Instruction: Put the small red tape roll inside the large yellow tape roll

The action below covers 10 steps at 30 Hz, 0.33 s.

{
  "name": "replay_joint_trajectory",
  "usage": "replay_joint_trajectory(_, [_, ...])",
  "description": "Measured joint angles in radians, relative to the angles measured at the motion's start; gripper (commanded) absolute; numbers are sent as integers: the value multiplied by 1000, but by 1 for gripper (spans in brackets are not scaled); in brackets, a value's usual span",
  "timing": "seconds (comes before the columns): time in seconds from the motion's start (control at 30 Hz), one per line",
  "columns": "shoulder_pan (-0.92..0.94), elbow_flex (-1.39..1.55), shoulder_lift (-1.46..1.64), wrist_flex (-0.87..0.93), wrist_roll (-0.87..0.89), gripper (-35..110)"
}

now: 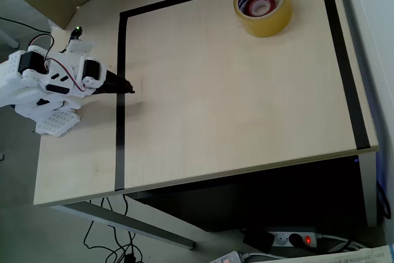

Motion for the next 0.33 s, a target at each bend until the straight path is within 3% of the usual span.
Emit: replay_joint_trajectory(0.33, [-31,0,2,2,0,0])
